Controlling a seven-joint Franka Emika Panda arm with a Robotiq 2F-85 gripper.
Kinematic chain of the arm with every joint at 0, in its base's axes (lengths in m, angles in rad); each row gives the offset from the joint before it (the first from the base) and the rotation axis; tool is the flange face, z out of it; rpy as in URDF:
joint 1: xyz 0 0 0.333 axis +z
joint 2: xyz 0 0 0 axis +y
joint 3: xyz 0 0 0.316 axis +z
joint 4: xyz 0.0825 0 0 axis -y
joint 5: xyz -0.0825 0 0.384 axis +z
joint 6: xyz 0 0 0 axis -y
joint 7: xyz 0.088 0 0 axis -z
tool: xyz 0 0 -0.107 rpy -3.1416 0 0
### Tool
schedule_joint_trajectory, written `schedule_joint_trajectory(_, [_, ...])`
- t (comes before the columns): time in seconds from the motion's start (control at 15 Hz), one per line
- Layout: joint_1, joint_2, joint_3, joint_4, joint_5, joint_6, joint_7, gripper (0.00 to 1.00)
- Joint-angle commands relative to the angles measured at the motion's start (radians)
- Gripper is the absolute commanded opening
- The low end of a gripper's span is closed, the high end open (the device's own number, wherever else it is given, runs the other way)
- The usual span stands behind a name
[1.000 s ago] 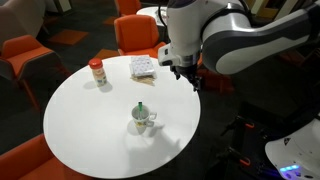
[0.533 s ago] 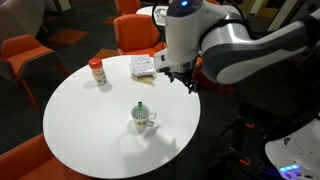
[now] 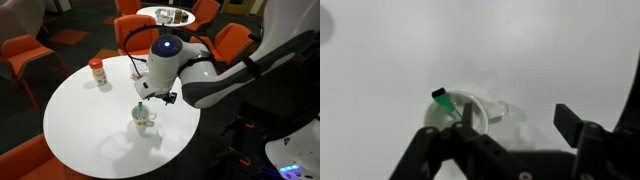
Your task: Remove the green and white object from the mug and place it on the table
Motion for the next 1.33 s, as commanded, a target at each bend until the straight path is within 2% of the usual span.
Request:
schedule_joint_trajectory(0.0, [-0.021, 0.073, 0.024, 0.080, 0.010, 0.014, -0.170, 0.53])
schedule_joint_trajectory(0.2, [-0.006, 0.124, 0.021, 0.129, 0.002, -0.006, -0.211, 0.32])
schedule_joint_trajectory(0.33, [0.002, 0.155, 0.019, 0.160, -0.002, -0.015, -0.231, 0.31])
schedule_joint_trajectory(0.73, [0.034, 0.245, 0.010, 0.261, -0.027, -0.043, -0.257, 0.49])
schedule_joint_trajectory(0.8, [0.041, 0.261, 0.009, 0.280, -0.031, -0.056, -0.262, 0.47])
schedule_joint_trajectory(0.87, [0.047, 0.275, 0.007, 0.296, -0.036, -0.065, -0.271, 0.50])
schedule_joint_trajectory(1.07, [0.057, 0.316, 0.001, 0.339, -0.045, -0.087, -0.283, 0.39])
schedule_joint_trajectory(1.13, [0.060, 0.329, -0.001, 0.354, -0.046, -0.098, -0.284, 0.31])
schedule_joint_trajectory(1.2, [0.059, 0.339, -0.001, 0.366, -0.046, -0.104, -0.286, 0.29])
schedule_joint_trajectory(1.27, [0.058, 0.349, -0.002, 0.377, -0.048, -0.109, -0.287, 0.18])
